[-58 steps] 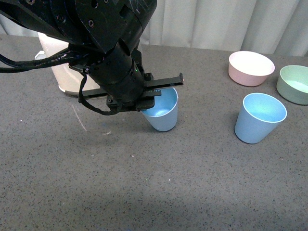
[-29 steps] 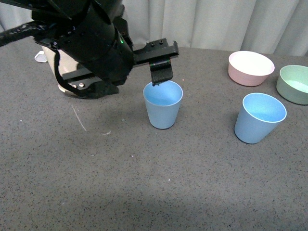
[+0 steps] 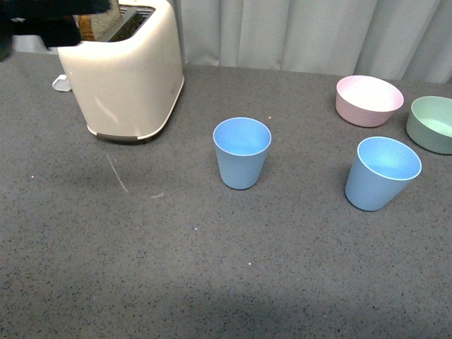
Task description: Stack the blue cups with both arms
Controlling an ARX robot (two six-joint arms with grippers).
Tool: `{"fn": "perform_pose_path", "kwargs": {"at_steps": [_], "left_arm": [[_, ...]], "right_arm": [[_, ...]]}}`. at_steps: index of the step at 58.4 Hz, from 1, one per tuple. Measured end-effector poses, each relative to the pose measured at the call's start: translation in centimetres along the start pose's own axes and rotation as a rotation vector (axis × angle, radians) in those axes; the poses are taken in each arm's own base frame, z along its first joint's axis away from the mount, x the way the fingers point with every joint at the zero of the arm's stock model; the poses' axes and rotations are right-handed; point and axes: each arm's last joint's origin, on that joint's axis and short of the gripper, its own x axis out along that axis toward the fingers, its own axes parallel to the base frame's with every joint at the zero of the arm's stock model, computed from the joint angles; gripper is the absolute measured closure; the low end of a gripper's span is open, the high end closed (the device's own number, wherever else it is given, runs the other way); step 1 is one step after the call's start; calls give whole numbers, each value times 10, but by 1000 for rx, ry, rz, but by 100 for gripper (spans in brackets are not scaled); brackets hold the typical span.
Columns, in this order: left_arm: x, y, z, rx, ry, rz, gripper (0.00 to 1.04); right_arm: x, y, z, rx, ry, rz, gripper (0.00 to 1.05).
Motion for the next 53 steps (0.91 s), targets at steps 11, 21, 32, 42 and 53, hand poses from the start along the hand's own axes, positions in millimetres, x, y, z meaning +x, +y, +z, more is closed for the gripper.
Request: {"fn": "perform_pose_path", "kwargs": {"at_steps": [11, 21, 32, 42, 53], "left_arm": [[-37, 23, 4, 21, 32, -5, 101], [-63, 37, 5, 26, 34, -2, 101], [-88, 48, 6, 27, 35, 0, 101], [-103, 54, 7, 27, 37, -4, 101], [-117, 65, 8, 27, 33, 6, 101]], "right_arm": [[0, 0, 0, 0, 0, 0, 10], [0, 0, 0, 0, 0, 0, 10], [0, 0, 0, 0, 0, 0, 10], [0, 0, 0, 0, 0, 0, 10], [0, 0, 0, 0, 0, 0, 10]]}}
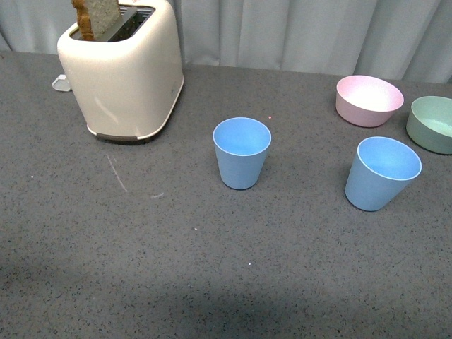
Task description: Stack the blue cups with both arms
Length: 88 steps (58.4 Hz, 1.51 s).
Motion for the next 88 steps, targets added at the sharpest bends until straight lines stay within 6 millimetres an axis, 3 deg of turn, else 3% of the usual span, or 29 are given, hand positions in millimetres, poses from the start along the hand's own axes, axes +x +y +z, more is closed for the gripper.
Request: {"fn": "perform_pose_path", "kwargs": {"at_steps": [42, 88], "left_arm": [[-34, 0, 10, 0, -32, -5, 101], [-58, 0, 6, 0, -20, -5, 101]], "right_arm": [[0, 0, 0, 0, 0, 0, 10], [0, 0, 0, 0, 0, 0, 10]]}}
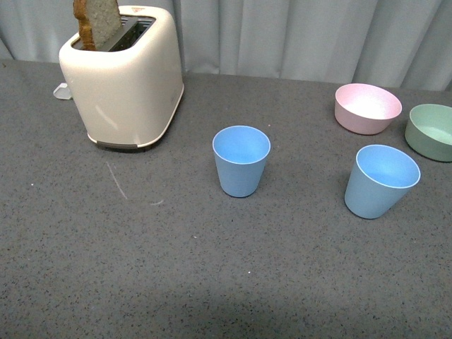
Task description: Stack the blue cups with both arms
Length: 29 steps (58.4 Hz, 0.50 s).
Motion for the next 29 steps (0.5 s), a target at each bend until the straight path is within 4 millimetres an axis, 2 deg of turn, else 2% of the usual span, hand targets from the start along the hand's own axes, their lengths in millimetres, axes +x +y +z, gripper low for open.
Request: {"fn": "perform_pose_path", "kwargs": {"at_steps": [7, 11, 15, 21, 29], "left_arm": [[-1, 0, 0, -1, -7, 0, 100], [-1, 0, 1, 0, -8, 0, 84], [-1, 0, 1, 0, -9, 0, 74], [-1, 0, 1, 0, -8, 1, 56], [-1, 0, 1, 0, -9, 0, 27]], "right_arm": [[0, 0, 0, 0, 0, 0, 10], [0, 0, 0, 0, 0, 0, 10], [0, 0, 0, -1, 1, -3, 10], [3, -3, -3, -112, 80, -104, 10], [23, -8, 2, -169, 168, -95, 10]]}}
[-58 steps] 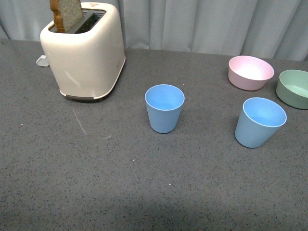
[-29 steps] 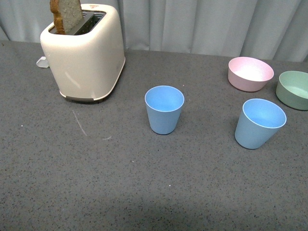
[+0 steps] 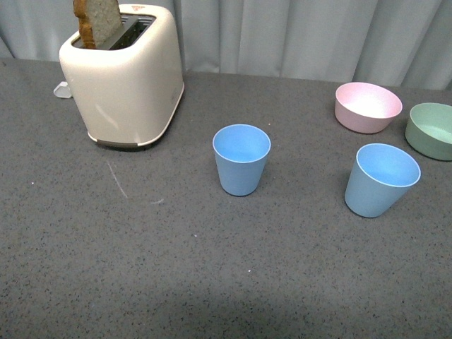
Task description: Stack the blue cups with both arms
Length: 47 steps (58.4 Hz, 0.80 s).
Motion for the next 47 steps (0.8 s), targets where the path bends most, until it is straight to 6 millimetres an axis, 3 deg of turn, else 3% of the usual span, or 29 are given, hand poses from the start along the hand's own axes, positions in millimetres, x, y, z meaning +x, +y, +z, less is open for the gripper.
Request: {"fn": "perform_pose_path", "kwargs": {"at_steps": [6, 16, 27, 47], "left_arm": [[0, 0, 0, 0, 0, 0, 5], [0, 0, 0, 2, 0, 0, 7], [0, 0, 0, 2, 0, 0, 7], [0, 0, 0, 2, 0, 0, 7]], "right_arm": [[34, -5, 16, 28, 87, 31, 10], [97, -4, 12, 91, 386, 90, 10], [151, 5, 5, 155, 607, 133, 10], [215, 34, -20, 226, 862, 157, 10]]}}
